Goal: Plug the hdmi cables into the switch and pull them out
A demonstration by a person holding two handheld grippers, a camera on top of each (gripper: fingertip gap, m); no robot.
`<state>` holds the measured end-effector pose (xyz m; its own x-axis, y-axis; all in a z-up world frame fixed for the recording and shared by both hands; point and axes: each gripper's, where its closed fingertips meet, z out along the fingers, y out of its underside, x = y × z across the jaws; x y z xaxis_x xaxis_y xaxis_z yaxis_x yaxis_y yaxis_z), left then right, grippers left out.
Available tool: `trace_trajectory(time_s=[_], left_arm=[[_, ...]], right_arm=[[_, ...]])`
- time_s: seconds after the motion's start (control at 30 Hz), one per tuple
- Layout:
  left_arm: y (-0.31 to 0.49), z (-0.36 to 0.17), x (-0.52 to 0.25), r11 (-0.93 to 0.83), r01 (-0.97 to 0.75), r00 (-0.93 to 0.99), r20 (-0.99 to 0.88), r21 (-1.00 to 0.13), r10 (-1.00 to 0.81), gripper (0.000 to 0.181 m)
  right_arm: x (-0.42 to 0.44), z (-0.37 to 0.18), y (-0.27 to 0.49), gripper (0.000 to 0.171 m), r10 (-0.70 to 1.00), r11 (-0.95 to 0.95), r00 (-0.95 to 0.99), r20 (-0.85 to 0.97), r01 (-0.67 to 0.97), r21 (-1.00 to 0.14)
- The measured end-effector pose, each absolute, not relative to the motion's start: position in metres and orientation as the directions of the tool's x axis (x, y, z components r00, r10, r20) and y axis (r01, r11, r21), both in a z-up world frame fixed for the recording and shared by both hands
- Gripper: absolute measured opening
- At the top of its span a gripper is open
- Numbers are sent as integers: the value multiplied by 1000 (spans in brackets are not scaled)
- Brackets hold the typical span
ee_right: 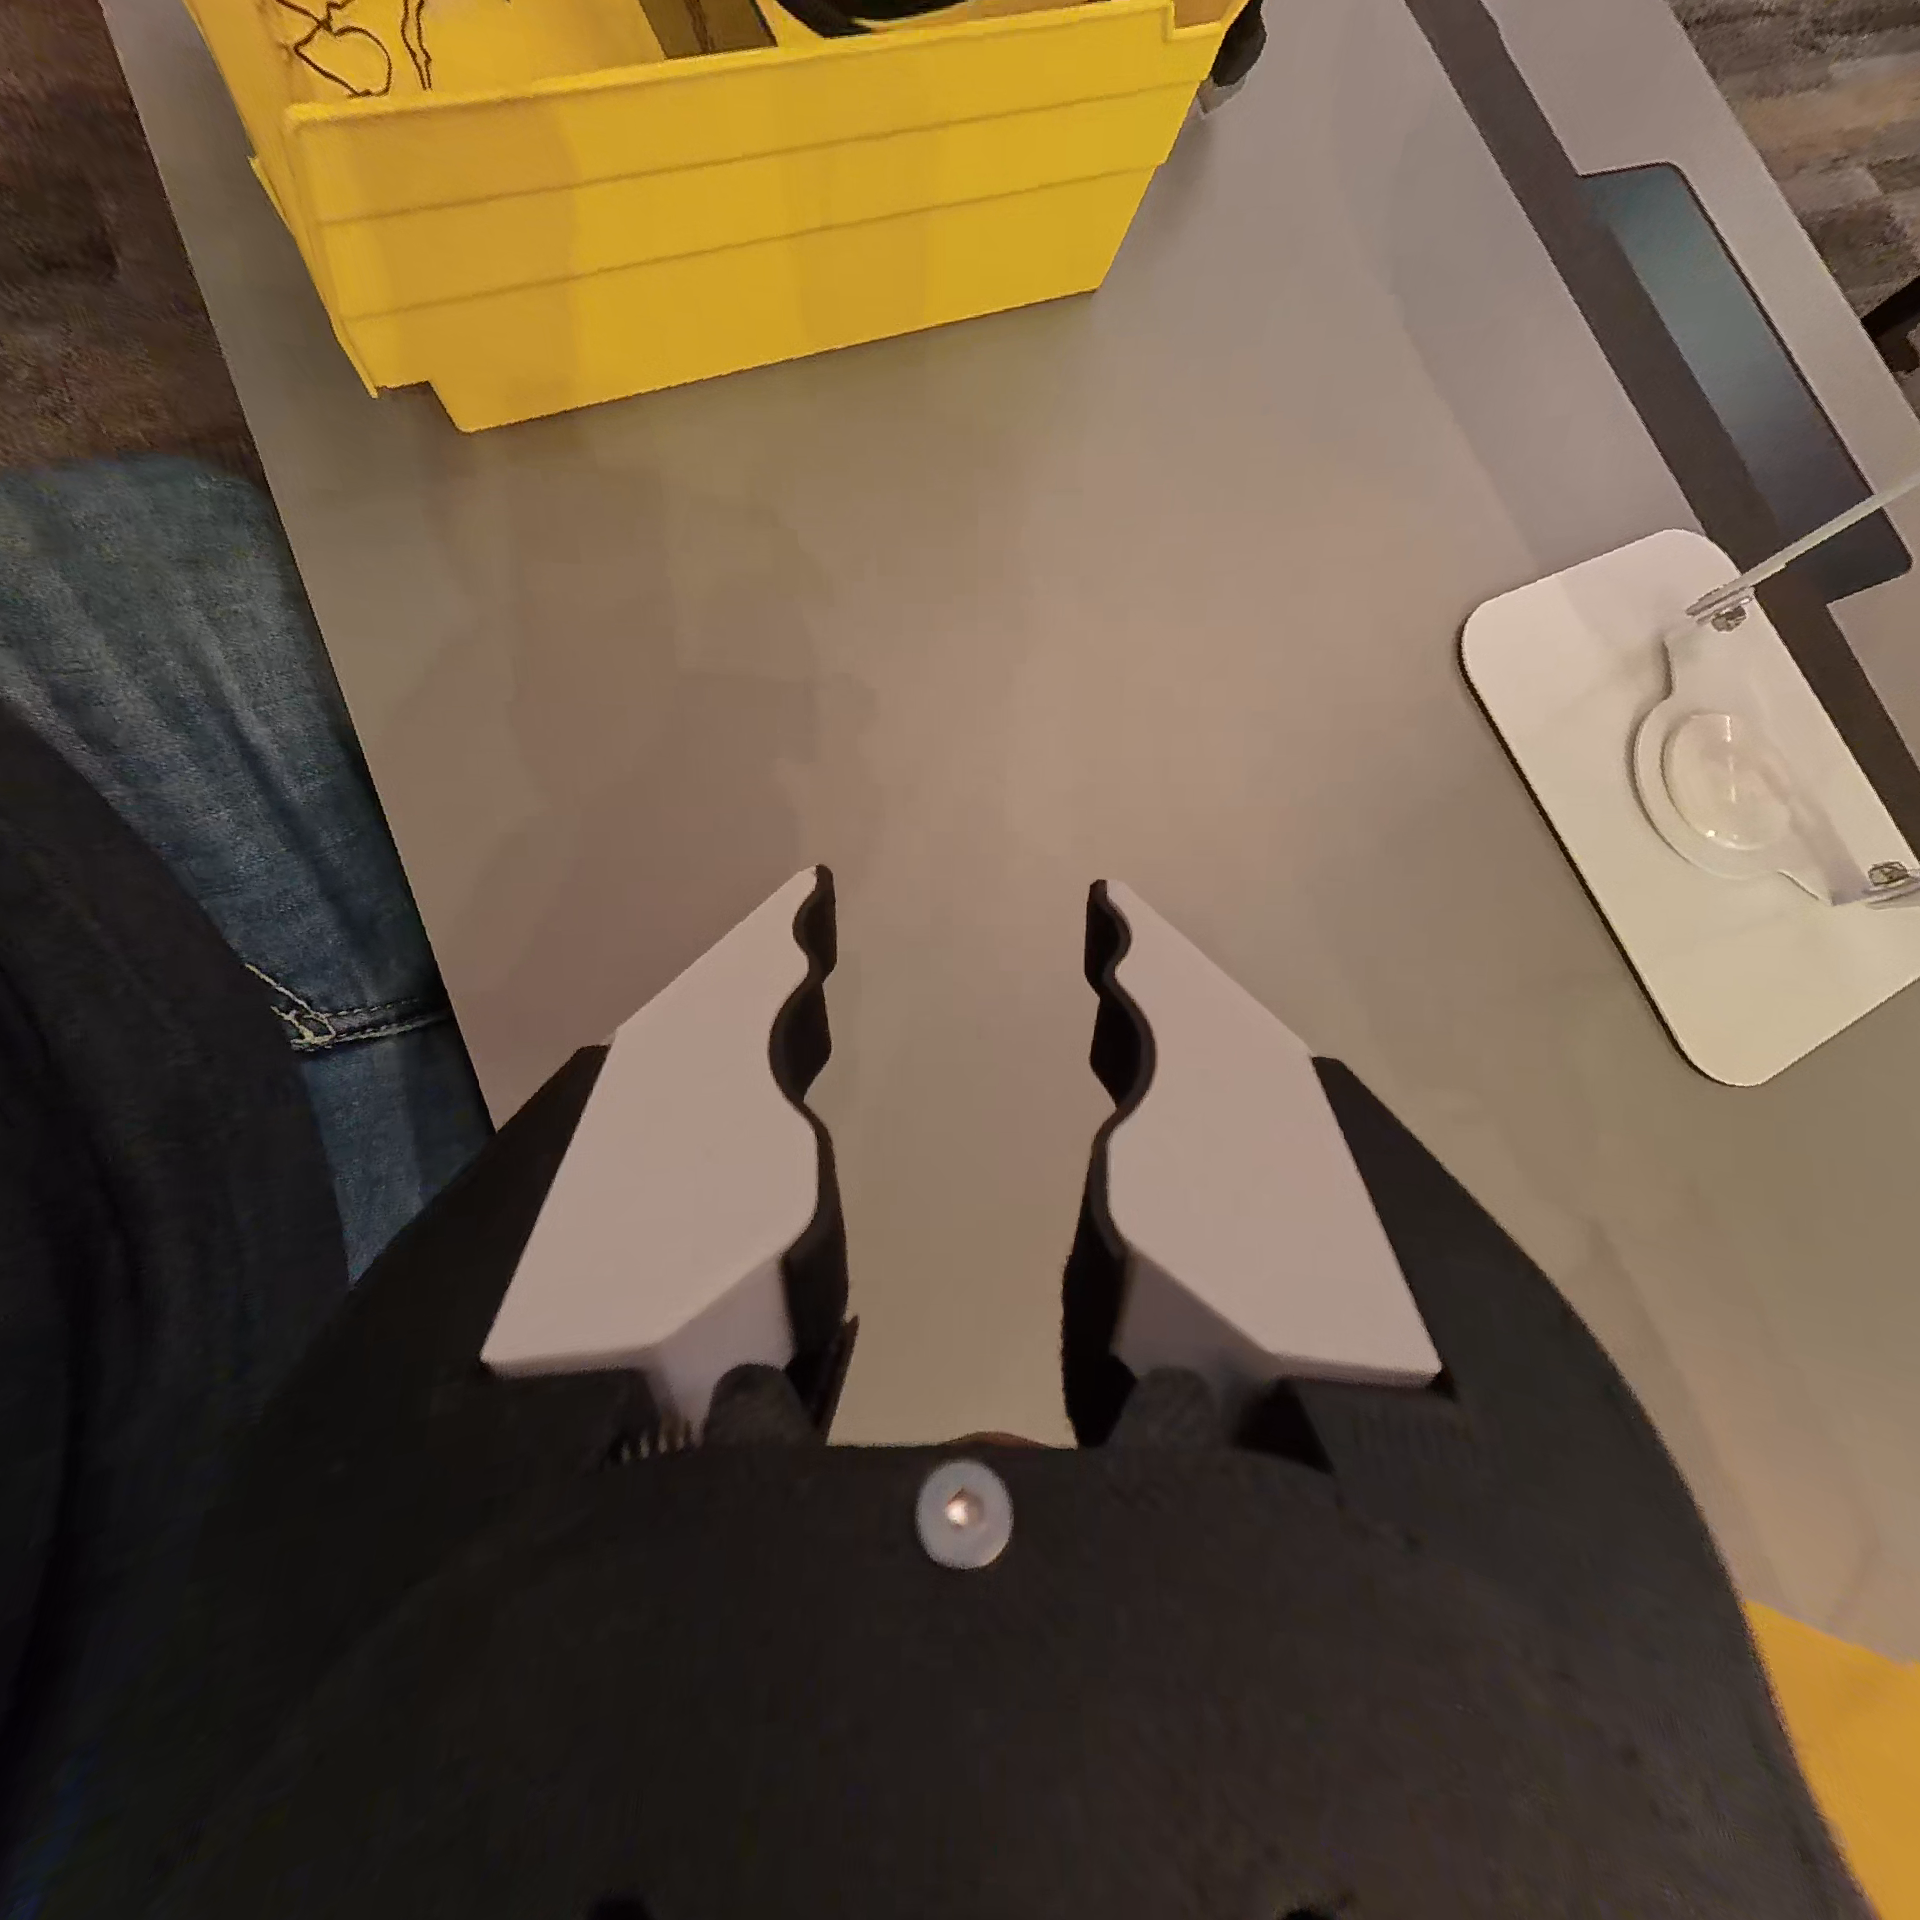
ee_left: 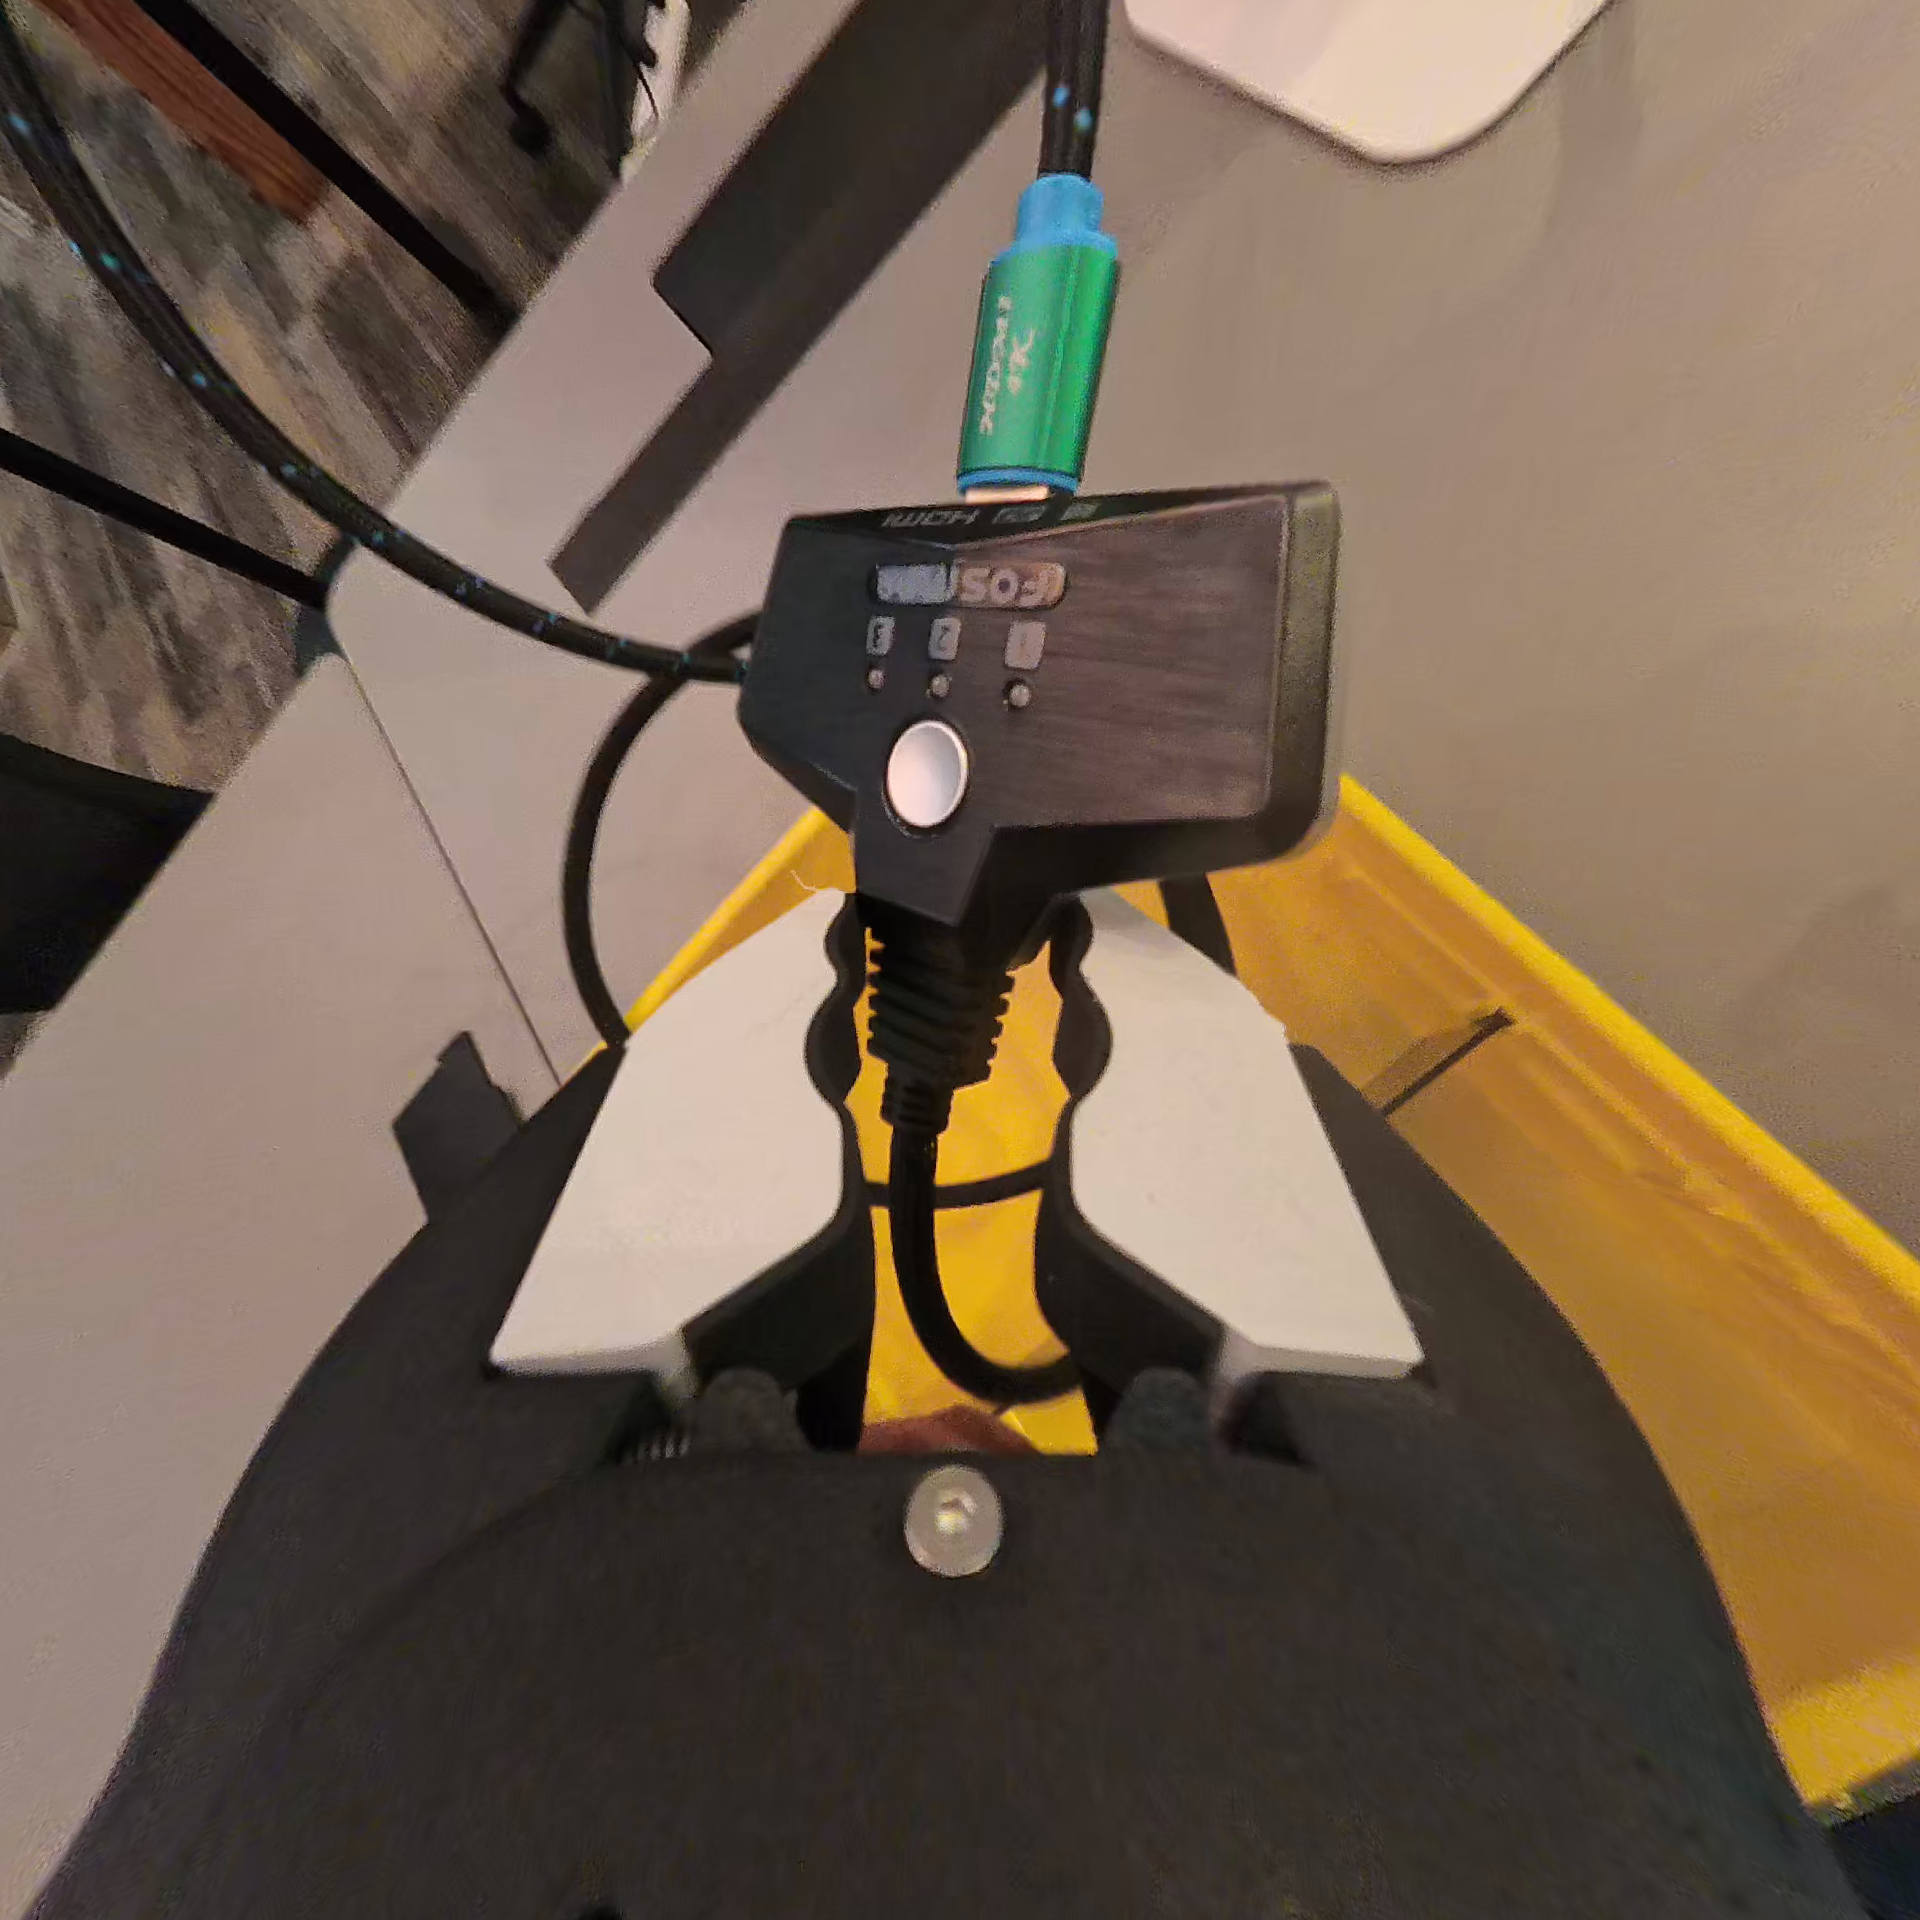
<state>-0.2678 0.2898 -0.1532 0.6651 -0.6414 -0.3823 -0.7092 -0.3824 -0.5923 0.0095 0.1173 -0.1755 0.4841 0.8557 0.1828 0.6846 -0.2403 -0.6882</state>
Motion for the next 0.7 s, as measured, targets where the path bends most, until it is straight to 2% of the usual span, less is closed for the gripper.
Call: trace_trajectory(time_s=[0.1, 0.3, 0.5, 0.7], left_arm=[[287, -123, -258, -323, -695, 669, -412, -643, -619, 32], [272, -82, -234, -219, -733, 622, -505, -644, -599, 31], [251, -38, -201, -90, -701, 608, -526, -708, -594, 31], [223, -18, -166, 6, -684, 553, -523, -729, -648, 31]], right_arm=[[9, -178, 118, 46, 854, -242, 487, 182, 682, -690], [2, -182, 114, 46, 860, -233, 476, 186, 689, -687], [2, -181, 111, 46, 858, -243, 487, 164, 666, -706], [2, -171, 109, 47, 847, -220, 502, 173, 628, -747]])
